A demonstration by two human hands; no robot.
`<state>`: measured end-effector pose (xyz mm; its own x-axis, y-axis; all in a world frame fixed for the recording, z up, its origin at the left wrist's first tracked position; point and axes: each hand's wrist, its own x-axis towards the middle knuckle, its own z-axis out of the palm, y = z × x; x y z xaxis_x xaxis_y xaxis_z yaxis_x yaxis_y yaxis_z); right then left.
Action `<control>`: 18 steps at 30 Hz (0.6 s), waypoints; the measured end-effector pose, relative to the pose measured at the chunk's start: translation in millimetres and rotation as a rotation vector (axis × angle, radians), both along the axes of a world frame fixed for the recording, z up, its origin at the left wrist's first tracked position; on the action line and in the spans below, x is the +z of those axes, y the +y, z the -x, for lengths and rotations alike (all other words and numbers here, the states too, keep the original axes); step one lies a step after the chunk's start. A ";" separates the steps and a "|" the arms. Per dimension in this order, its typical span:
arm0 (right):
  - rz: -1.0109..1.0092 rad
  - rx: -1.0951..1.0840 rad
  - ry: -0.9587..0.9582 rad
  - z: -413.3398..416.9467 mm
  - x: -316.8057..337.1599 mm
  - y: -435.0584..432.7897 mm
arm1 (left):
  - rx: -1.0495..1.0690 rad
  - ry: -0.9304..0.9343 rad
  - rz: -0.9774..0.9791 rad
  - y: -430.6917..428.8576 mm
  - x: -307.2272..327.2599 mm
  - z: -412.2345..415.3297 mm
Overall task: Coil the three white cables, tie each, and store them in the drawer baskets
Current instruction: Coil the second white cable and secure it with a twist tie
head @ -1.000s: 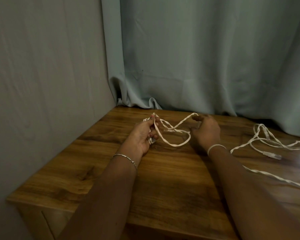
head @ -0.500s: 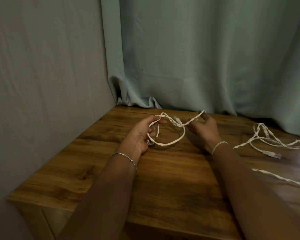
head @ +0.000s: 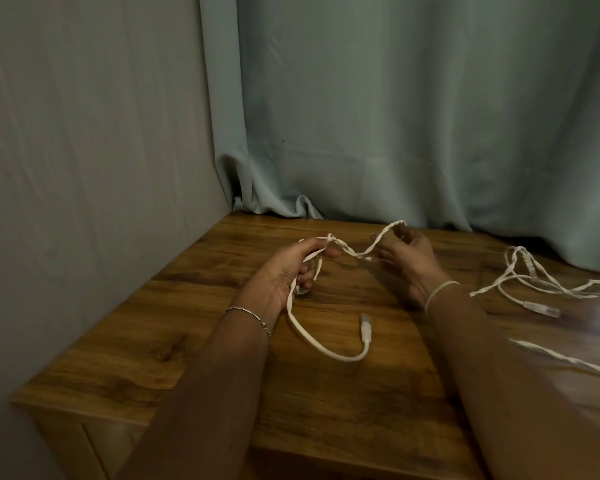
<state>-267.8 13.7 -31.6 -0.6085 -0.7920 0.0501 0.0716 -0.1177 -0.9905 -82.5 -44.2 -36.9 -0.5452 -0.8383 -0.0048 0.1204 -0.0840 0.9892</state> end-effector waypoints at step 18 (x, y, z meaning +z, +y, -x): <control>0.032 -0.472 0.605 -31.3 18.5 3.9 | 0.405 0.003 0.363 3.1 -4.8 14.2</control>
